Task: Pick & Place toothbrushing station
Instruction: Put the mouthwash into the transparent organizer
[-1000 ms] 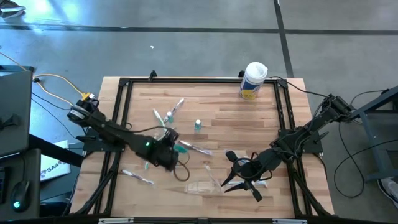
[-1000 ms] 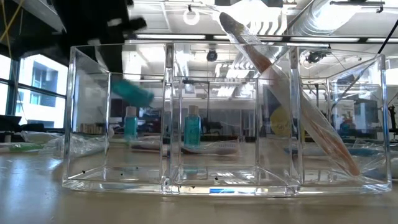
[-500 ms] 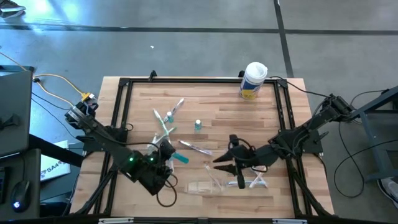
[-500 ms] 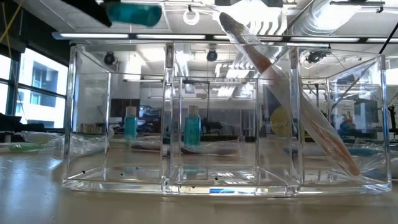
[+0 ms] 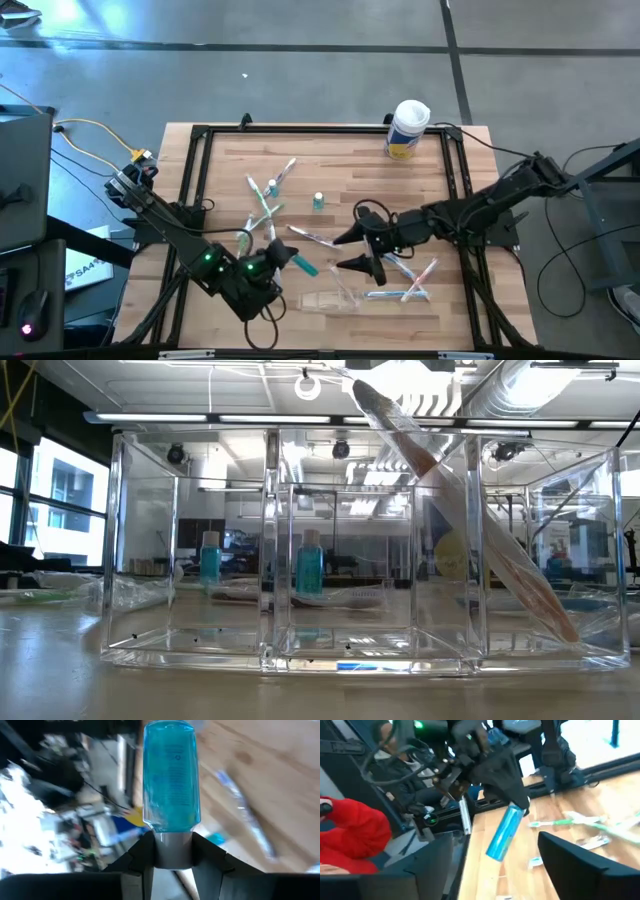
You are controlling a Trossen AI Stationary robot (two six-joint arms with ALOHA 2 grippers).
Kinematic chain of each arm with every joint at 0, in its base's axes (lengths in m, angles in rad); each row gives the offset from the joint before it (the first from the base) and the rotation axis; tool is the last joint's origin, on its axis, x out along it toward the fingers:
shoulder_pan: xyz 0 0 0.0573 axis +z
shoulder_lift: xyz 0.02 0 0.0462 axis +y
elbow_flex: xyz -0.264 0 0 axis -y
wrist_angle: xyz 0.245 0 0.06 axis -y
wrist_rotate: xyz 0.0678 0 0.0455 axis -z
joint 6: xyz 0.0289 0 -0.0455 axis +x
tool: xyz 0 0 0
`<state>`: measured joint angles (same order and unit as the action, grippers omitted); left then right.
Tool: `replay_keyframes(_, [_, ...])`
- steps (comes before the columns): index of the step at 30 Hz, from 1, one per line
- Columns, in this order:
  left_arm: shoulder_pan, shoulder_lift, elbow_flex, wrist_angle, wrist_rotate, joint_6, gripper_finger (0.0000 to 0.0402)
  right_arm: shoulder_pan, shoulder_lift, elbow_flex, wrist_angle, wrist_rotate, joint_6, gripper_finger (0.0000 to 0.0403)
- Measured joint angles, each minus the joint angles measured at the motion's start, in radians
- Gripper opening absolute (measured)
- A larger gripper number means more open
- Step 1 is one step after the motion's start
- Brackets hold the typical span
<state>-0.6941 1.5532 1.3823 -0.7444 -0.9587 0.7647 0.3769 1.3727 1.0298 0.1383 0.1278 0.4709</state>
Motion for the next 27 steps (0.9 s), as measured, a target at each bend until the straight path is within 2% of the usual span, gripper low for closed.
replay_keyframes(3, [0.000, 0.000, 0.000, 0.085, -0.028, 0.115, 0.0094, -0.021, 0.010, 0.000, -0.001, -0.046, 0.008, 0.0303])
replay_keyframes(7, [0.004, 0.000, 0.000, 0.167, -0.036, 0.234, 0.0094, -0.029, 0.014, 0.000, 0.011, -0.049, 0.003, 0.0306])
replay_keyframes(16, [0.101, 0.014, 0.000, 0.204, -0.051, 0.281, 0.0094, -0.038, 0.045, -0.001, 0.013, -0.076, 0.003, 0.0303])
replay_keyframes(20, [0.129, 0.037, 0.017, 0.196, -0.048, 0.285, 0.0094, -0.043, 0.053, 0.000, 0.016, 0.007, -0.045, 0.0303])
replay_keyframes(27, [0.138, 0.068, 0.084, 0.196, -0.048, 0.278, 0.0094, -0.059, 0.054, 0.000, -0.041, 0.073, -0.058, 0.0303])
